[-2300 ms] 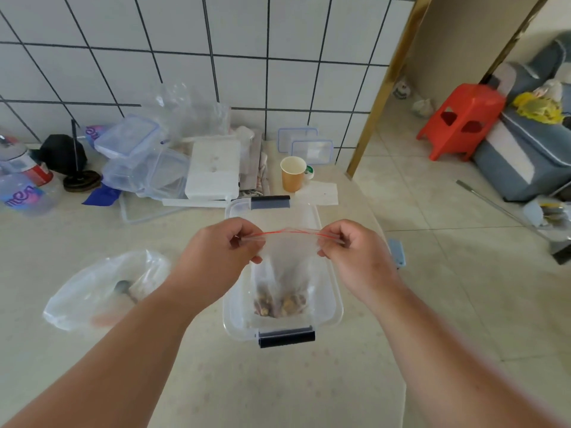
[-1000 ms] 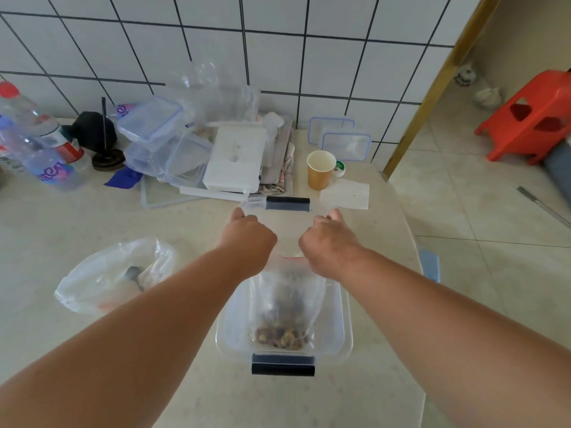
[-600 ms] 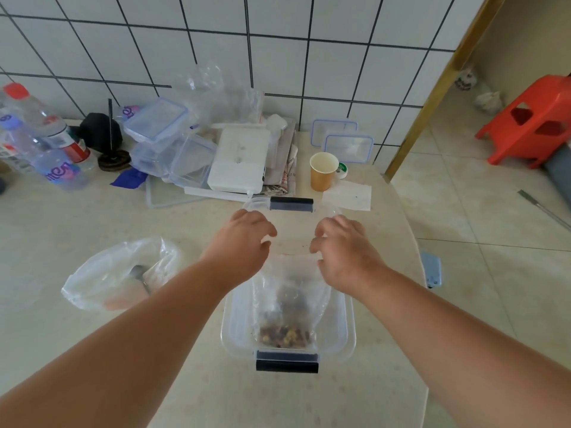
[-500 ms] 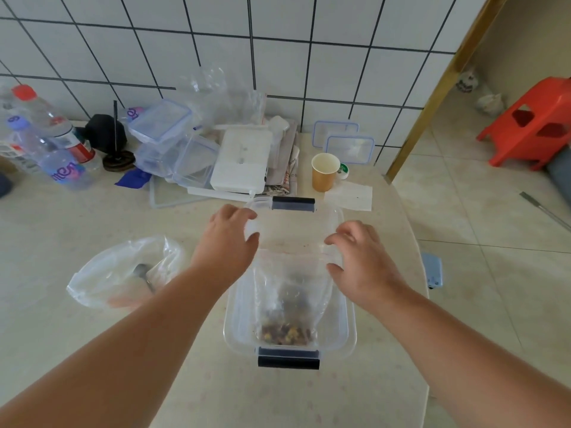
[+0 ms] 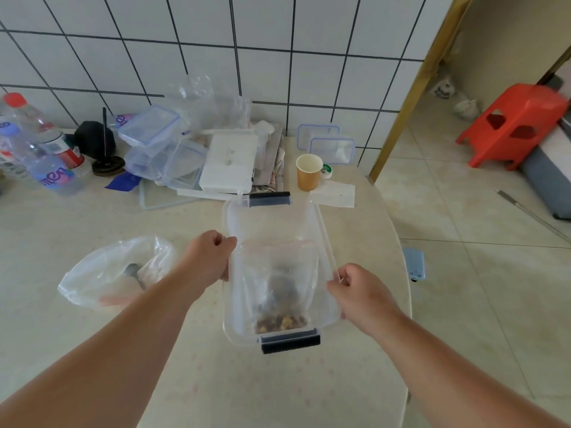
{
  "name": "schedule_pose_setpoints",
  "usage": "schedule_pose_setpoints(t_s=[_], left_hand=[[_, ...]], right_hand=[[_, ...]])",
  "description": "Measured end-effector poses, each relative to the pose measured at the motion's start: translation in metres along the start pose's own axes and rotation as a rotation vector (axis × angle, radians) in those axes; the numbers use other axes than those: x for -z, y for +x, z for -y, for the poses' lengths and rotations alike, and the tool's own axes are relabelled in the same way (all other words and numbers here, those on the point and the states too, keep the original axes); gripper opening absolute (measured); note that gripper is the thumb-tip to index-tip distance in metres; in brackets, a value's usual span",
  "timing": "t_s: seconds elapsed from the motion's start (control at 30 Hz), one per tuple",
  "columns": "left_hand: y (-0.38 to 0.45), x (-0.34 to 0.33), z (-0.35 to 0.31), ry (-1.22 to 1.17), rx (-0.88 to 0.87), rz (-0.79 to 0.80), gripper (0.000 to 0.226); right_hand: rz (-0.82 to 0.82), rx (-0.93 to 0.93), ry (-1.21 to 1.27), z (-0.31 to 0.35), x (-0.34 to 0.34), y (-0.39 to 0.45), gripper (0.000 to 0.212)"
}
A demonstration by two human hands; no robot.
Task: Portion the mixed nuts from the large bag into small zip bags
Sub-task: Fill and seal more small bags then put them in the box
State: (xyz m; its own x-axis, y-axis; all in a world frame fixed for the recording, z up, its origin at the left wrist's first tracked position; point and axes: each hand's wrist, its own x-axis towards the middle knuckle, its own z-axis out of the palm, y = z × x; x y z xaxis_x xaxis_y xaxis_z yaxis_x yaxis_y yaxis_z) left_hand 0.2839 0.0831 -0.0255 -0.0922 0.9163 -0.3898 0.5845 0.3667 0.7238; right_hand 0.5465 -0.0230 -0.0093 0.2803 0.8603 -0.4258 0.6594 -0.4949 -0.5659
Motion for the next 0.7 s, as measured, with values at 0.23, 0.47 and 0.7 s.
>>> schedule_pose_setpoints(t_s=[0.23,0.47,0.7], left_hand=[[-0.034,-0.018,0.022,-0.580,0.122,0.012,0.021],[-0.067,-0.055,0.027,-0.919,0.219,-0.005,0.056],[-0.093,-0.086,0.022,-1.116,0.280,-0.052,0.025]], right_hand=[[-0.098,0.034,0.136,0.008,0.025,0.027,0.035],[-0.161,0.060,0.316,0.015,0.037,0.069,0.056],[-0.143,0.094,0.299,0.015,0.030,0.071,0.065]])
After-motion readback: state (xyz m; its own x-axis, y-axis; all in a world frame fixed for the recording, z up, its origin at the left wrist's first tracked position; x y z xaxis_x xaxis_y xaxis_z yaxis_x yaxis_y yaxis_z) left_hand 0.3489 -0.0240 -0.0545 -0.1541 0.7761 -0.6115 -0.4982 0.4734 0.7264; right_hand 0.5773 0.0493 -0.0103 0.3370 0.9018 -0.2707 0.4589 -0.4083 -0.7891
